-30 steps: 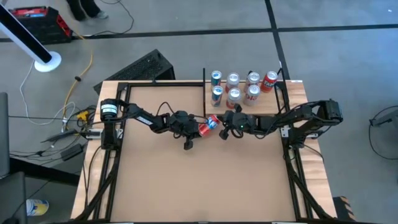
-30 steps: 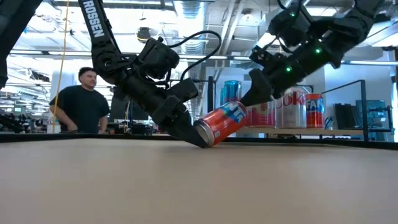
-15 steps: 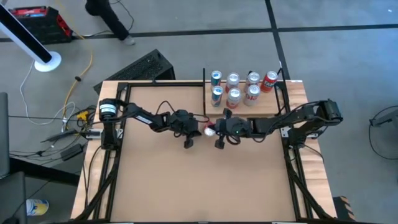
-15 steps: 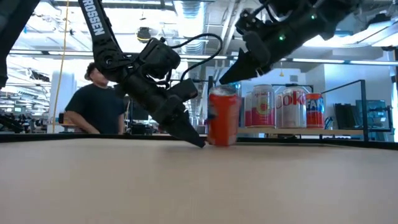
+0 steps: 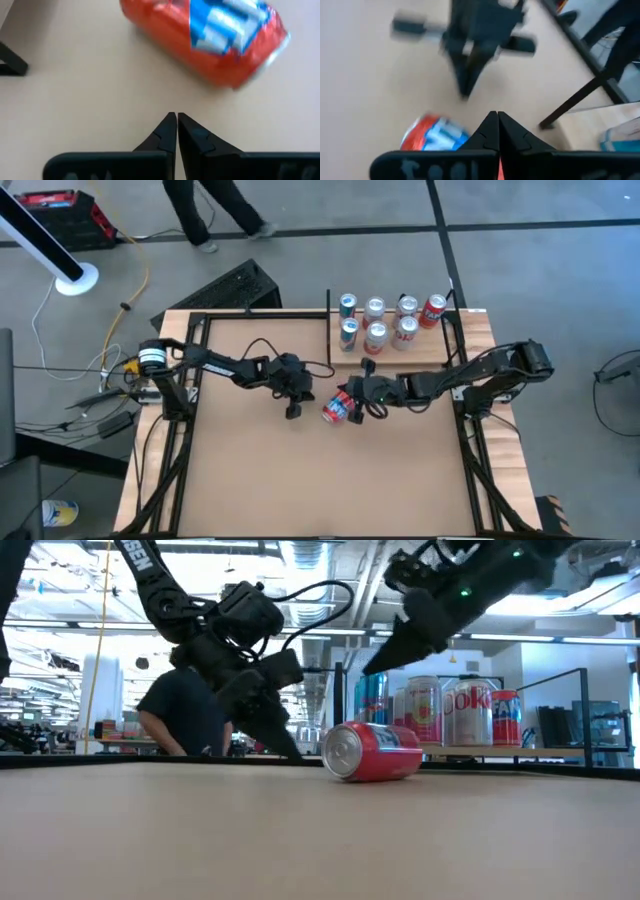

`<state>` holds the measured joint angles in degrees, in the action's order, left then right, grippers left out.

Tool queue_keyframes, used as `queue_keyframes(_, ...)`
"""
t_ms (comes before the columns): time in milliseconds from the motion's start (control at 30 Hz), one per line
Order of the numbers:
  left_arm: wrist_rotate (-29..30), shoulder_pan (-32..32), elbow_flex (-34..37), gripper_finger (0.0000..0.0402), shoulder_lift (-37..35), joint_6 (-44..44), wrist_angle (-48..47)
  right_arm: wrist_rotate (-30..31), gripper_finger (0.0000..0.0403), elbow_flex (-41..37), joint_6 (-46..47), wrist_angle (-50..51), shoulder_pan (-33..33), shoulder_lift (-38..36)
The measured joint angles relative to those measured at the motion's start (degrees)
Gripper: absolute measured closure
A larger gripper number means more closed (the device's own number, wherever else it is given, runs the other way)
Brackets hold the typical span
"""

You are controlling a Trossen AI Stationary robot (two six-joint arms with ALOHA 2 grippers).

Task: Place canned beverage on shelf
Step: Put the orange soda can on the shelf aligned with the orange soda can

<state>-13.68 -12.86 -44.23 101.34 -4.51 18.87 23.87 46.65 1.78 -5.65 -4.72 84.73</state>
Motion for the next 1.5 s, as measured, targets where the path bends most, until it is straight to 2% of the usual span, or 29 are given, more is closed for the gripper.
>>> queue_keyframes(133,1.09,0.01,0.64,0.0401,-2.69,-2.14,-7.32,0.08,0.0371,-0.02,-2.58,6.81,-3.34,-0.11)
queue_keyframes(300,1.52,0.02,3.33,0.0401,-5.97,-2.58,-8.61,1.81,0.0333,3.43,-11.62,14.17,-7.14,-0.05)
queue_keyframes(433,1.66,0.02,7.12,0.0401,-9.83,-1.70,-6.76,5.21,0.0304,14.43,-11.72,29.52,-9.94,0.04)
queue_keyframes(567,2.21,0.02,10.58,0.0401,-14.27,-0.34,-3.28,0.64,0.0262,29.67,-4.62,50.14,-8.67,4.41)
queue_keyframes(667,2.13,0.06,12.01,0.0401,-17.12,0.56,-2.02,-0.98,0.0221,38.64,-4.69,61.28,-7.71,9.91)
queue_keyframes(867,2.23,0.22,14.08,0.0401,-20.39,0.42,-0.73,1.41,0.0150,46.86,-13.95,72.21,-9.57,18.50)
queue_keyframes(1033,2.39,0.20,14.77,0.0401,-21.20,0.26,-1.04,-2.02,0.0133,52.34,-10.03,83.94,-10.24,23.13)
queue_keyframes(1100,2.39,0.20,14.78,0.0401,-21.23,0.26,-0.52,-3.67,0.0132,53.08,-9.11,85.02,-10.29,24.43)
queue_keyframes(1267,2.35,0.31,14.78,0.0401,-21.23,0.70,1.01,-7.52,0.0132,52.72,-14.84,84.45,-10.82,27.17)
queue_keyframes(1500,2.15,1.03,14.78,0.0401,-21.23,0.71,1.46,-12.47,0.0131,52.64,-17.15,84.77,-10.78,30.92)
